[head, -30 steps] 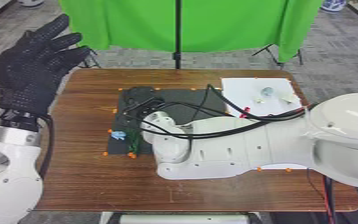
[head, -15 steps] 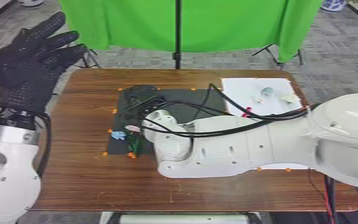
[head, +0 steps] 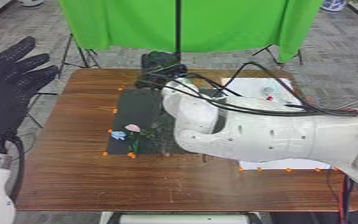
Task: Arrange flowers
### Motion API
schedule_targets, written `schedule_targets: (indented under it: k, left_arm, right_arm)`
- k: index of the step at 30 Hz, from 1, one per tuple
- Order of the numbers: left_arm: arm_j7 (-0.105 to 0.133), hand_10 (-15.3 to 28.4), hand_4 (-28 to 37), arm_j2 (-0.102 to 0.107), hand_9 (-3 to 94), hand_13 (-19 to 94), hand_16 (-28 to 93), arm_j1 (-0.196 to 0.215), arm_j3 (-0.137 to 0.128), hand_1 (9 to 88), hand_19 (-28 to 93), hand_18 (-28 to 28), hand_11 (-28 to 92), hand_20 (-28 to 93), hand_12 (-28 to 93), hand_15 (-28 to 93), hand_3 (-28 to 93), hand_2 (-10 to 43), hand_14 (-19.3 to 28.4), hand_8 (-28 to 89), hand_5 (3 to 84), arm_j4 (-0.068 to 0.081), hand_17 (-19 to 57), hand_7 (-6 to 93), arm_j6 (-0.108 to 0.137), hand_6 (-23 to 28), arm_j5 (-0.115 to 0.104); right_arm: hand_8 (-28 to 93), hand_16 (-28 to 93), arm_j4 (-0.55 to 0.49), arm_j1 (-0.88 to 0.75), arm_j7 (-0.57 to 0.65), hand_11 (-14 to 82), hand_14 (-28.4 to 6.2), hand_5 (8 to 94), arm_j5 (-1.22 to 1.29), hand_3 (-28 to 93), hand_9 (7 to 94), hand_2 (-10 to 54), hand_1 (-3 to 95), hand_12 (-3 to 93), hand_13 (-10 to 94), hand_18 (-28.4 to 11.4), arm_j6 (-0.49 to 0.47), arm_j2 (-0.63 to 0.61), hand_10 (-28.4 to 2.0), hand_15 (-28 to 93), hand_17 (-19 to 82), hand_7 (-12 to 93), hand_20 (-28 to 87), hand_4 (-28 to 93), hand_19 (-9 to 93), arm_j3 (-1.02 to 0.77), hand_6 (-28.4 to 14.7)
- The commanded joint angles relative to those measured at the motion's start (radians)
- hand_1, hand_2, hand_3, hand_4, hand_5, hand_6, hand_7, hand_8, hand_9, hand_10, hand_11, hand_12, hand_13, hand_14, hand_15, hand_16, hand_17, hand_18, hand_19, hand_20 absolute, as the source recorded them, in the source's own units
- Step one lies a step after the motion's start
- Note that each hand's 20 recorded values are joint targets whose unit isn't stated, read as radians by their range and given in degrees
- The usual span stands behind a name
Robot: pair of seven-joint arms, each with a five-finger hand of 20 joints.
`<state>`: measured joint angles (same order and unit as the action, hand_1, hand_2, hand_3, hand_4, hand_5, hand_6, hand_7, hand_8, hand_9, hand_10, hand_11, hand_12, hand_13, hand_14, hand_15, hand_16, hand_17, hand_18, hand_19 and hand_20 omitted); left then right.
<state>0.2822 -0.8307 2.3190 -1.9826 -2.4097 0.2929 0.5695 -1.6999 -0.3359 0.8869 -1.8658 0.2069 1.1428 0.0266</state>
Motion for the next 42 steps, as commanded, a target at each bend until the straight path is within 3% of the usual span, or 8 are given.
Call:
schedule_targets:
  k: [1, 7, 11, 19, 24, 30, 34, 42]
  left_arm:
    - [0.01, 19.4, -28.3, -0.059, 32.1, 25, -10, 0.09, -0.012, 20.7, 62, 24.0, 24, 7, 10, 52, 77, 7.6, 27.2, -8, 37.1, -0.011, -6.8, 11.0, 0.033, 10.1, -0.003]
    - [0.01, 19.3, -28.3, -0.074, 31.7, 25, -10, 0.098, 0.001, 20.7, 62, 24.1, 24, 7, 10, 52, 77, 7.6, 27.2, -8, 36.5, -0.013, -6.9, 10.9, 0.046, 9.8, -0.007]
    - [0.0, 18.9, -28.3, -0.076, 30.8, 25, -10, 0.087, 0.012, 20.8, 62, 24.1, 24, 7, 10, 52, 77, 7.6, 27.4, -8, 35.7, -0.011, -6.8, 11.0, 0.046, 9.5, -0.007]
    - [0.005, 18.7, -28.3, -0.071, 30.0, 25, -10, 0.085, 0.019, 20.8, 62, 24.2, 24, 7, 10, 53, 77, 7.6, 27.4, -8, 35.0, -0.012, -6.9, 11.2, 0.05, 9.2, -0.011]
    - [0.019, 18.7, -28.3, -0.071, 30.0, 25, -10, 0.093, 0.028, 20.7, 62, 24.2, 24, 7, 10, 52, 77, 7.6, 27.4, -8, 34.9, -0.013, -6.9, 11.2, 0.051, 9.3, -0.013]
    - [0.017, 18.7, -28.3, -0.063, 30.0, 25, -10, 0.086, 0.041, 20.7, 62, 24.1, 24, 7, 10, 52, 77, 7.7, 27.4, -8, 35.0, -0.006, -6.9, 11.2, 0.045, 9.4, -0.016]
    - [0.027, 18.7, -28.3, -0.057, 30.1, 25, -10, 0.093, 0.037, 20.7, 62, 24.1, 24, 7, 10, 52, 77, 7.7, 27.4, -8, 35.1, -0.007, -6.9, 11.3, 0.051, 9.4, -0.02]
    - [0.023, 18.9, -28.3, -0.054, 30.3, 25, -10, 0.083, 0.045, 20.8, 62, 24.1, 24, 7, 10, 52, 77, 7.8, 27.3, -8, 35.3, -0.003, -6.9, 11.4, 0.041, 9.4, -0.019]
  right_arm:
    - [-12, 14, -0.097, -0.209, 0.003, 21.2, -10.0, 59.7, -0.053, 74, 66.9, -7.3, 31.3, 14.6, 68, -19.7, -0.039, -0.248, -14.7, 61, 35, 17, 20, -28, 92, -0.246, -1.9]
    - [-12, 13, -0.166, -0.365, 0.03, 20.2, -11.0, 58.4, -0.068, 74, 64.3, -7.2, 31.7, 14.3, 66, -19.7, -0.045, -0.385, -15.5, 62, 34, 16, 19, -28, 92, -0.39, -2.4]
    - [-12, 12, -0.184, -0.449, 0.046, 19.4, -11.3, 57.2, -0.089, 75, 62.6, -7.2, 32.1, 14.2, 65, -19.8, -0.054, -0.464, -16.1, 63, 33, 16, 18, -28, 93, -0.463, -2.6]
    - [-12, 12, -0.166, -0.58, 0.091, 17.1, -11.9, 53.7, -0.09, 76, 57.4, -7.7, 32.0, 13.8, 63, -19.8, -0.087, -0.573, -17.4, 64, 33, 15, 17, -28, 93, -0.587, -3.2]
    - [-12, 11, -0.128, -0.621, 0.125, 15.0, -12.8, 51.7, -0.087, 76, 53.0, -8.1, 31.8, 13.6, 61, -19.8, -0.12, -0.611, -18.4, 65, 34, 15, 17, -28, 93, -0.619, -3.5]
    - [-12, 10, -0.112, -0.673, 0.181, 12.9, -13.4, 49.3, -0.072, 76, 48.6, -9.0, 31.3, 13.4, 59, -19.8, -0.148, -0.659, -19.6, 66, 34, 14, 18, -28, 93, -0.649, -4.0]
    - [-11, 9, -0.104, -0.728, 0.205, 12.0, -13.9, 48.8, -0.06, 76, 47.8, -9.2, 31.4, 13.3, 59, -20.0, -0.197, -0.67, -20.3, 67, 34, 14, 19, -28, 93, -0.707, -4.6]
    - [-11, 8, -0.065, -0.765, 0.238, 10.4, -14.4, 48.3, 0.01, 75, 46.3, -9.5, 32.4, 13.0, 59, -20.4, -0.242, -0.669, -21.8, 67, 36, 12, 22, -28, 93, -0.743, -5.5]
